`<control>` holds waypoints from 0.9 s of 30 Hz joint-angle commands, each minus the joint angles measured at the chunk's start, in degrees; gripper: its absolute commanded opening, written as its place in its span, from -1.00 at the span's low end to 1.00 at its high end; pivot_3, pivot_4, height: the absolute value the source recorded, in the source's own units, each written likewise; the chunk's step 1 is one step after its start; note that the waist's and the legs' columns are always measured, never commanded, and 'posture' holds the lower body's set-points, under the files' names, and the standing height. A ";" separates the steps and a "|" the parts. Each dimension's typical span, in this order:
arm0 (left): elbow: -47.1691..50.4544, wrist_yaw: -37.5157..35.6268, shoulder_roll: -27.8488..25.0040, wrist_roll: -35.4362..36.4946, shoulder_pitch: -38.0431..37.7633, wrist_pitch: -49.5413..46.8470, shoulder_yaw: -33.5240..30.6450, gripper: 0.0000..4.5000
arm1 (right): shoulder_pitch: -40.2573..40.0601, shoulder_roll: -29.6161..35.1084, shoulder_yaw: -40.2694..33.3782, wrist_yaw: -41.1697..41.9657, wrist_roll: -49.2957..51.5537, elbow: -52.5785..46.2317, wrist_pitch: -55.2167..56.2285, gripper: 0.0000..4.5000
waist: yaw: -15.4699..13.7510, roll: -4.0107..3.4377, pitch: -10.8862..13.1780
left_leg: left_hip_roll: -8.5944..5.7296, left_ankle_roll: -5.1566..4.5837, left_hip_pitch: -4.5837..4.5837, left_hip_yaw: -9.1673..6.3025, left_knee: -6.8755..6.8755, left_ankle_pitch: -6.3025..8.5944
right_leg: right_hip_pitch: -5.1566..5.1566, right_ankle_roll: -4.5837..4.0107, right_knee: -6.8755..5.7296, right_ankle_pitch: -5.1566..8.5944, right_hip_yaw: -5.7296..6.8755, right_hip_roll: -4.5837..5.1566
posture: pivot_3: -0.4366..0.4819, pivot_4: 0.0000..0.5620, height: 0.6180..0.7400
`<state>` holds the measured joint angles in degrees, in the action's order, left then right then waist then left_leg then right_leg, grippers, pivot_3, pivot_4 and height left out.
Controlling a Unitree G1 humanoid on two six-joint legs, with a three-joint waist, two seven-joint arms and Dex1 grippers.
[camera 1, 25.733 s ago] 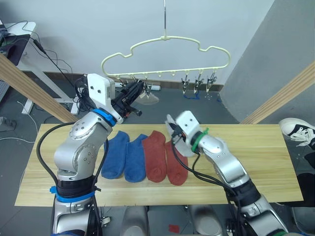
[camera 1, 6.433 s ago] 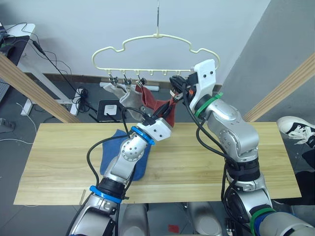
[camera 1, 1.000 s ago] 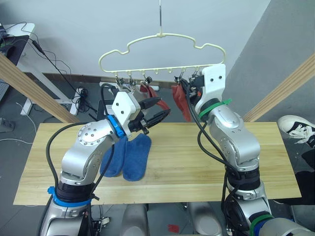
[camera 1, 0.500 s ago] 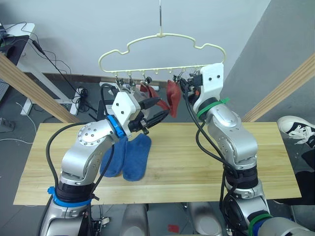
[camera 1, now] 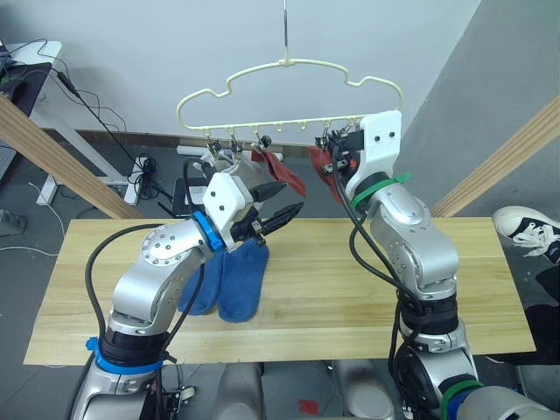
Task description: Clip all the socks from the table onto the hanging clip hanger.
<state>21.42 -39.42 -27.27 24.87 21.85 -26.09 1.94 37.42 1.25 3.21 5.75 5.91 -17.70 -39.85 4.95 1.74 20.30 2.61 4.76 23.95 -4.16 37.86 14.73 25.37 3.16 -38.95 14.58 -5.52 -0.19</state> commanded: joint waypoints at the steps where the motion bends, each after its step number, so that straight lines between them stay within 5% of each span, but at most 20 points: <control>1: 2.27 -0.09 -0.05 -0.08 -0.19 1.05 -0.01 0.12 | 0.76 -0.25 -0.77 -0.11 0.75 -1.72 1.25 -0.89 | 0.00 0.00 0.00 | 0.00 0.00 0.00 0.00 0.00 0.00 | 0.00 0.00 0.00 0.00 0.00 0.00 | -0.25 0.13 1.00; 2: 2.27 -0.10 -0.05 -0.11 -0.19 1.07 0.01 0.12 | 0.69 -0.26 -0.82 -0.18 0.71 -1.76 1.27 -0.89 | 0.00 0.00 0.00 | 0.00 0.00 0.00 0.00 0.00 0.00 | 0.00 0.00 0.00 0.00 0.00 0.00 | -0.25 0.13 1.00; 6: 2.20 -0.22 -0.04 -0.19 -0.19 1.16 0.08 0.12 | 0.53 -0.01 -0.61 0.02 0.58 -1.80 0.97 -0.33 | 0.00 0.00 0.00 | 0.00 0.00 0.00 0.00 0.00 0.00 | 0.00 0.00 0.00 0.00 0.00 0.00 | -0.25 0.13 1.00; 27: 2.09 -0.43 0.02 -0.49 -0.07 1.38 0.25 0.12 | 1.01 0.77 0.18 0.33 -0.17 -1.02 2.46 -0.33 | 0.00 0.00 0.00 | 0.00 0.00 0.00 0.00 0.00 0.00 | 0.00 0.00 -0.01 0.00 0.00 0.00 | -0.25 0.10 1.00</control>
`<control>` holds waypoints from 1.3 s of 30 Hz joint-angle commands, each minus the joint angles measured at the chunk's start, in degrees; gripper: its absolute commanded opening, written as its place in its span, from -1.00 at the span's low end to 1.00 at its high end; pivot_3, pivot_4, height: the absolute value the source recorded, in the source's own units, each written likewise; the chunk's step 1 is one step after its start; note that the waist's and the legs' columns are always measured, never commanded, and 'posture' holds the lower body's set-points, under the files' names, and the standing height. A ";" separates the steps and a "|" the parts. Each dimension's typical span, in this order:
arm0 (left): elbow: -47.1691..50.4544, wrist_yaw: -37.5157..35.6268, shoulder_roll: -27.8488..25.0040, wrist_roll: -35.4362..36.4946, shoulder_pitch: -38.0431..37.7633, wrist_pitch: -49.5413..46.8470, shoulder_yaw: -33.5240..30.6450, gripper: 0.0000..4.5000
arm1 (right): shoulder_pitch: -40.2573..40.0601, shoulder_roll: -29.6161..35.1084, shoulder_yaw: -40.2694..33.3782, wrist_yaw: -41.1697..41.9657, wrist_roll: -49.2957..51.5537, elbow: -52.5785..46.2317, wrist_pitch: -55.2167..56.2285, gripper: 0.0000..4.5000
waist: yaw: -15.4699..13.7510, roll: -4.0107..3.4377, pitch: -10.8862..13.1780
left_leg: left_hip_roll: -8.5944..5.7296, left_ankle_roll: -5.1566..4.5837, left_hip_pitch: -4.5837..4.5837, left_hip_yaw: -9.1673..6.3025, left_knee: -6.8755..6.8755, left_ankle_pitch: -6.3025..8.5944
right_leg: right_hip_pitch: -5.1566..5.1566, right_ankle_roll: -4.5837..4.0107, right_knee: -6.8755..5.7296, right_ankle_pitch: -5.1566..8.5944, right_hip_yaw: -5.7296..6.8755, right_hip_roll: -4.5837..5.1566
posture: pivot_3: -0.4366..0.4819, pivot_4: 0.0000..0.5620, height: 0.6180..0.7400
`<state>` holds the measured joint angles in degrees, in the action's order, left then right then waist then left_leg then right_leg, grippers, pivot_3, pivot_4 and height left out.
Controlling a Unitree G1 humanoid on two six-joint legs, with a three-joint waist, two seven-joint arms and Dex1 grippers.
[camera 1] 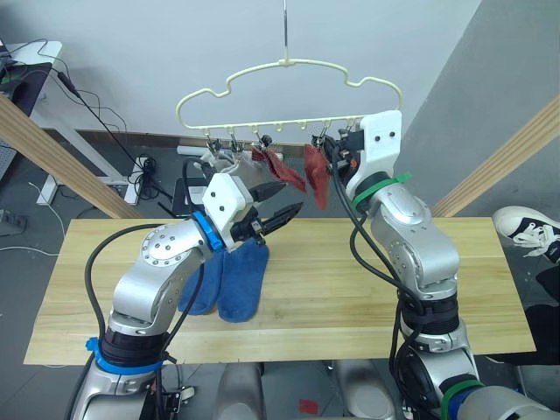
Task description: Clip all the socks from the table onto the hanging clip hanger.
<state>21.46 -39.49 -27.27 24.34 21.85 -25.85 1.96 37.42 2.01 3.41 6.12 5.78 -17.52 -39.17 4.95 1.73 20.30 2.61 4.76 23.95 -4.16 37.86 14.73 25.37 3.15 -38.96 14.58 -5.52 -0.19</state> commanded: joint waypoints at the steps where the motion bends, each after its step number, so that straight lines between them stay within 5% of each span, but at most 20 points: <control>1: 2.08 -0.37 0.01 0.03 -0.12 1.14 0.23 0.12 | 1.03 0.00 -0.05 -0.07 -0.04 -1.23 1.88 -0.33 | 0.00 0.00 0.00 | 0.00 0.00 0.00 0.00 0.00 0.00 | 0.00 0.00 0.00 0.00 0.00 0.00 | -0.25 0.10 1.00; 6: 2.06 -0.44 -0.03 -0.01 -0.30 1.22 0.23 0.12 | 1.07 0.03 -0.12 -0.12 -0.05 -1.23 2.26 -0.33 | 0.00 0.00 0.00 | 0.00 0.00 0.00 0.00 0.00 0.00 | 0.00 0.00 0.00 0.00 0.00 0.00 | -0.25 0.10 1.00; 13: 2.03 -0.54 -0.11 -0.24 -0.83 1.50 0.27 0.12 | 1.12 0.00 -0.18 -0.15 0.01 -1.08 2.69 -0.96 | 0.01 0.00 0.00 | 0.00 0.00 0.00 0.00 0.00 0.00 | 0.00 0.00 -0.01 0.00 0.00 0.00 | -0.25 0.10 1.00; 22: 2.05 4.84 1.31 -5.56 -7.56 3.12 1.07 0.12 | 1.20 0.16 -0.57 0.13 0.41 -0.96 2.44 -0.99 | 0.08 0.00 0.00 | 0.00 0.00 -0.01 0.00 0.00 0.00 | 0.00 -0.01 -0.01 0.00 -0.01 0.01 | -0.25 0.11 1.00; 30: -4.52 15.37 7.84 -12.05 -19.06 1.21 3.88 0.99 | 1.16 0.66 -0.64 0.71 0.72 -1.08 1.79 -1.00 | 0.02 -0.01 0.00 | -0.01 0.00 -0.03 -0.01 0.01 0.00 | -0.01 -0.01 -0.04 0.00 0.00 0.05 | -0.25 0.12 1.00; 39: -16.56 22.43 13.31 -14.82 -16.74 -0.06 1.71 0.99 | 1.16 0.97 -0.53 1.08 0.91 -1.51 0.88 -1.00 | 0.05 0.00 -0.01 | -0.02 -0.01 -0.03 -0.01 0.05 0.00 | -0.01 -0.01 -0.07 -0.01 0.01 0.02 | -0.30 0.13 1.00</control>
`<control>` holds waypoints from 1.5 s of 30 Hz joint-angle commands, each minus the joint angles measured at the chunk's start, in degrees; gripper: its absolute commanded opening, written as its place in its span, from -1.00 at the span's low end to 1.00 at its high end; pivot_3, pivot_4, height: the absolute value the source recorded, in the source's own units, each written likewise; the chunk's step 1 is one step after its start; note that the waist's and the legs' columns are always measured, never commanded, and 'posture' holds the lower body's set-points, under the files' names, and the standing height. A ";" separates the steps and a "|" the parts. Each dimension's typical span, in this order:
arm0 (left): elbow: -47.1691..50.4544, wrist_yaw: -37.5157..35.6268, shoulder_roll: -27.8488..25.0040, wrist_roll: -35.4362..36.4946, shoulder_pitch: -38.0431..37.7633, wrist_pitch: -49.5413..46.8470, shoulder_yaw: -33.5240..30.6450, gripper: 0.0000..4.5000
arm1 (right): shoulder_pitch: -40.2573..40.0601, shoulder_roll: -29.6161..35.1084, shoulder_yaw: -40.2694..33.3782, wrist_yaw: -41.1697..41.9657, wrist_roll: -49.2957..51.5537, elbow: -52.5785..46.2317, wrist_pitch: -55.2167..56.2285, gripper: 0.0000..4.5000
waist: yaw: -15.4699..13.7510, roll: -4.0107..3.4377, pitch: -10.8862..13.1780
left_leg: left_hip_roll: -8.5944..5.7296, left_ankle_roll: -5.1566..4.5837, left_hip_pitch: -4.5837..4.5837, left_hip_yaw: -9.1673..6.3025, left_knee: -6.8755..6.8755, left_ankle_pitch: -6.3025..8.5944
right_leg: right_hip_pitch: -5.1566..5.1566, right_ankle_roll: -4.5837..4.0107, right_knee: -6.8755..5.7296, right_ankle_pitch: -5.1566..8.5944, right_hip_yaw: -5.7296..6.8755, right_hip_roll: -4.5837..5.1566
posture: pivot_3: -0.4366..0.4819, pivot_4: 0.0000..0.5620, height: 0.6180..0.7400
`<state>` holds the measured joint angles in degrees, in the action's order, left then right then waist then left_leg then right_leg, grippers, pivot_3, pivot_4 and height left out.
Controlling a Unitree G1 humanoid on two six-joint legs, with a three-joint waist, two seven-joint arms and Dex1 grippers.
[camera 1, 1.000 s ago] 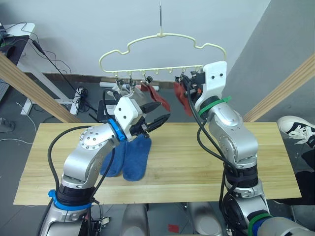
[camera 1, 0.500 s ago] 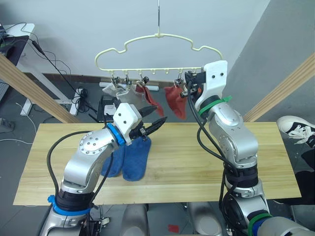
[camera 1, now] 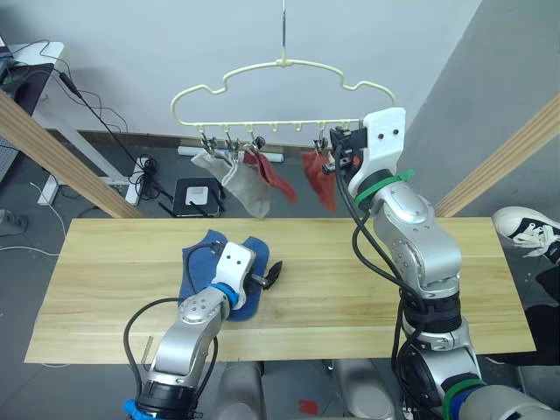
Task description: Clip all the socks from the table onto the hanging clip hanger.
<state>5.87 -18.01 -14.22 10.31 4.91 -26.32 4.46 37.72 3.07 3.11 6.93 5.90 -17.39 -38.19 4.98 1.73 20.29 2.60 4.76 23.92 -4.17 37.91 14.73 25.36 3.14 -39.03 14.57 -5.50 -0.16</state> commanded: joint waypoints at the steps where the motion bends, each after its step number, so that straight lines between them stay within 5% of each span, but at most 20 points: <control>1: -1.94 1.28 0.42 -0.84 0.75 0.26 -1.22 0.99 | 0.80 -0.14 -0.28 0.23 0.83 -1.72 -0.29 -1.00 | 0.02 0.00 0.00 | 0.00 0.00 0.00 0.00 0.00 0.00 | 0.00 0.00 0.00 0.00 -0.01 0.00 | -0.30 0.13 1.00; 7: -3.62 1.87 0.31 -1.51 1.67 -1.71 -1.14 0.99 | 0.64 -0.54 -0.48 0.03 1.09 -1.98 -0.94 -1.00 | 0.02 0.00 -0.01 | 0.00 0.00 -0.02 0.00 0.00 0.00 | -0.02 0.00 0.00 0.00 -0.01 0.01 | -0.30 0.13 1.00; 14: -2.75 0.60 0.24 -2.03 0.69 -2.00 -0.25 0.25 | 0.51 -0.71 -0.61 -0.12 1.39 -2.10 -1.14 -1.00 | 0.04 0.00 -0.05 | 0.00 0.00 -0.05 0.01 0.00 0.00 | -0.05 0.00 0.00 0.00 -0.01 0.01 | -0.30 0.13 1.00; 18: -1.25 -0.79 -0.22 -2.91 0.22 2.47 0.50 0.02 | 0.43 -0.64 -0.63 -0.13 1.43 -2.13 -1.19 -1.00 | 0.03 0.00 -0.05 | -0.01 0.00 -0.05 0.01 0.00 0.00 | -0.05 0.00 0.00 0.00 -0.01 0.02 | -0.30 0.14 1.00; 22: 0.38 -1.23 -1.40 -4.48 -1.12 9.30 -0.10 0.10 | 0.31 -0.59 -0.59 -0.14 1.44 -2.19 -1.19 -1.00 | 0.02 0.00 -0.04 | 0.00 0.00 -0.03 0.01 -0.01 0.00 | -0.03 0.00 0.02 0.00 -0.01 0.03 | -0.30 0.13 1.00; 30: -0.98 0.56 -1.31 -5.76 -0.45 6.87 -0.92 0.99 | 0.29 -0.58 -0.51 -0.13 1.61 -2.10 -1.18 -1.00 | 0.03 0.00 -0.04 | -0.01 0.00 -0.02 0.01 -0.01 0.00 | -0.03 0.00 0.03 0.00 -0.01 0.04 | -0.28 0.14 1.00; 40: -3.69 -0.52 -2.54 -9.14 2.40 -0.85 2.77 0.99 | 0.22 -0.80 -0.33 -0.22 1.73 -2.26 -1.37 -1.00 | 0.05 0.00 -0.05 | -0.01 0.00 -0.03 0.01 -0.02 0.00 | -0.03 0.00 0.02 0.00 0.00 0.02 | -0.30 0.14 1.00; 45: -2.99 -0.28 -2.95 -10.05 2.08 -1.64 3.39 0.49 | 0.29 -1.01 -0.47 -0.27 1.83 -2.08 -1.22 -1.00 | 0.05 0.00 -0.05 | -0.01 0.00 -0.04 0.01 -0.02 0.00 | -0.04 0.00 0.02 0.00 0.00 0.03 | -0.30 0.13 1.00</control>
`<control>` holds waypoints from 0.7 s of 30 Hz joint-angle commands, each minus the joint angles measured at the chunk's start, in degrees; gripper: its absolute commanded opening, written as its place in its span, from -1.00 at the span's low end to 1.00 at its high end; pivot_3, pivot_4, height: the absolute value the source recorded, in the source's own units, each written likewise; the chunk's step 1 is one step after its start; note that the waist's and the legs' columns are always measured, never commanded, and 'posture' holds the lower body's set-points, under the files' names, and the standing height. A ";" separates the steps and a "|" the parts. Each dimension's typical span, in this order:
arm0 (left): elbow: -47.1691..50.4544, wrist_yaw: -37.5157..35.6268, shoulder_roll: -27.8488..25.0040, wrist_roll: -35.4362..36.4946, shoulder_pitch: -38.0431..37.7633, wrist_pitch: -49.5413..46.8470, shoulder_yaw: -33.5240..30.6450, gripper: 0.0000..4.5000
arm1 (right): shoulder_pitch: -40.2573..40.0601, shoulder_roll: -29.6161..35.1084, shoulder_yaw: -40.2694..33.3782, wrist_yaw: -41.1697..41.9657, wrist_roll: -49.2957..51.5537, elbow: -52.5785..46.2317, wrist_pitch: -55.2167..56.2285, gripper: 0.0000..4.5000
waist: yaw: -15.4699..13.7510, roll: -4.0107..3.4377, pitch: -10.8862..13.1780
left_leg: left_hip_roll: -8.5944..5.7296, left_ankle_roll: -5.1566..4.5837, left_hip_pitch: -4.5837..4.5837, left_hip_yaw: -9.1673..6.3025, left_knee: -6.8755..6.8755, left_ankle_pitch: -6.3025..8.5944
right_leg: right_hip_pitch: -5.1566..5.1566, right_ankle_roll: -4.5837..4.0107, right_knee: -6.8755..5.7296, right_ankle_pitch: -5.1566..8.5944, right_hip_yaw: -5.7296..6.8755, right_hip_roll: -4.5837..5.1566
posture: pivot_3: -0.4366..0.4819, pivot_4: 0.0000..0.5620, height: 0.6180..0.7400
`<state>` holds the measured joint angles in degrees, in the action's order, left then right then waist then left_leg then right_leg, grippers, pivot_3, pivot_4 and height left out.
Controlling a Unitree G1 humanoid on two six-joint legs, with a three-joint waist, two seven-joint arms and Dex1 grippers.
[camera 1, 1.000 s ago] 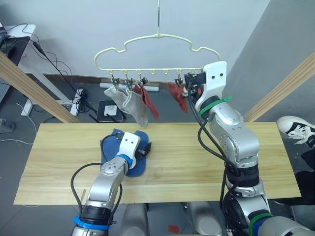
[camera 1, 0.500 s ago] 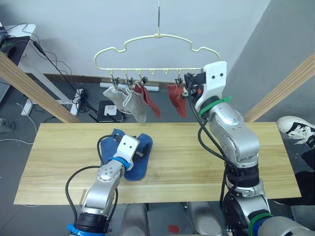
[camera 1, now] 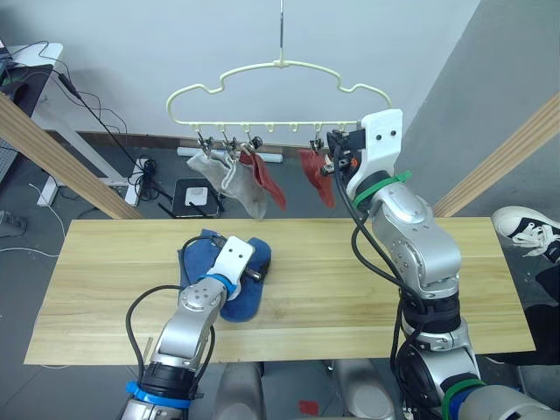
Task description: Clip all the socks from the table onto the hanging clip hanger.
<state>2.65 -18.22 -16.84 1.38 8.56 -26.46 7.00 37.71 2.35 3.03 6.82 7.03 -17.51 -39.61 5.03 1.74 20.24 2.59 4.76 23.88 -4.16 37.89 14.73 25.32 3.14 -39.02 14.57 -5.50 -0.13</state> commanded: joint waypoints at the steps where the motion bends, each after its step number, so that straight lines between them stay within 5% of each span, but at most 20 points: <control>1: 0.28 -0.04 -0.37 -1.17 -1.57 -1.59 0.89 0.37 | 0.32 -0.31 -0.41 -0.15 0.72 -1.93 0.23 -1.00 | 0.00 0.00 0.00 | 0.00 0.00 0.00 0.00 0.00 0.00 | 0.00 0.00 0.00 0.00 0.00 0.00 | -0.30 0.13 1.00; 8: 0.51 -0.31 -0.39 -0.94 -1.62 -0.57 0.82 -0.44 | 0.41 -0.41 -0.43 -0.22 0.70 -1.74 0.40 -1.00 | 0.00 0.00 0.00 | 0.00 0.00 -0.01 0.00 0.00 0.00 | 0.00 0.00 -0.01 0.00 0.00 0.00 | -0.29 0.13 1.00; 13: 1.50 -11.62 -2.30 -0.91 2.57 18.98 8.00 -0.94 | 0.56 -0.23 -0.61 -0.36 0.54 -1.59 0.52 -1.00 | -0.15 0.00 0.00 | 0.00 0.01 0.01 0.01 -0.01 0.00 | 0.02 0.00 0.01 0.00 0.00 0.00 | -0.31 0.14 1.00; 17: -0.24 -18.62 -0.05 1.83 8.09 25.43 10.50 -0.99 | 0.59 -0.20 -0.70 -0.29 0.53 -1.61 0.45 -1.00 | -0.24 0.00 0.00 | -0.07 0.01 0.07 0.01 0.00 0.00 | 0.01 0.01 0.05 0.00 0.01 0.07 | -0.31 0.14 1.00; 21: -8.02 -15.88 6.25 0.69 16.28 27.28 10.30 -0.99 | 0.57 -0.18 -0.71 -0.32 0.48 -1.82 0.25 -1.00 | -0.12 0.00 0.00 | -0.05 0.00 0.05 0.03 0.00 0.00 | 0.01 0.01 0.03 -0.01 0.00 0.03 | -0.32 0.14 1.00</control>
<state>-4.06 -35.19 -11.62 2.34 23.97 -0.76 17.02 37.73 2.28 2.34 6.57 7.06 -17.53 -39.59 4.90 1.74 20.24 2.53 4.75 23.93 -4.14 37.90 14.73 25.33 3.15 -38.99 14.56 -5.50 -0.11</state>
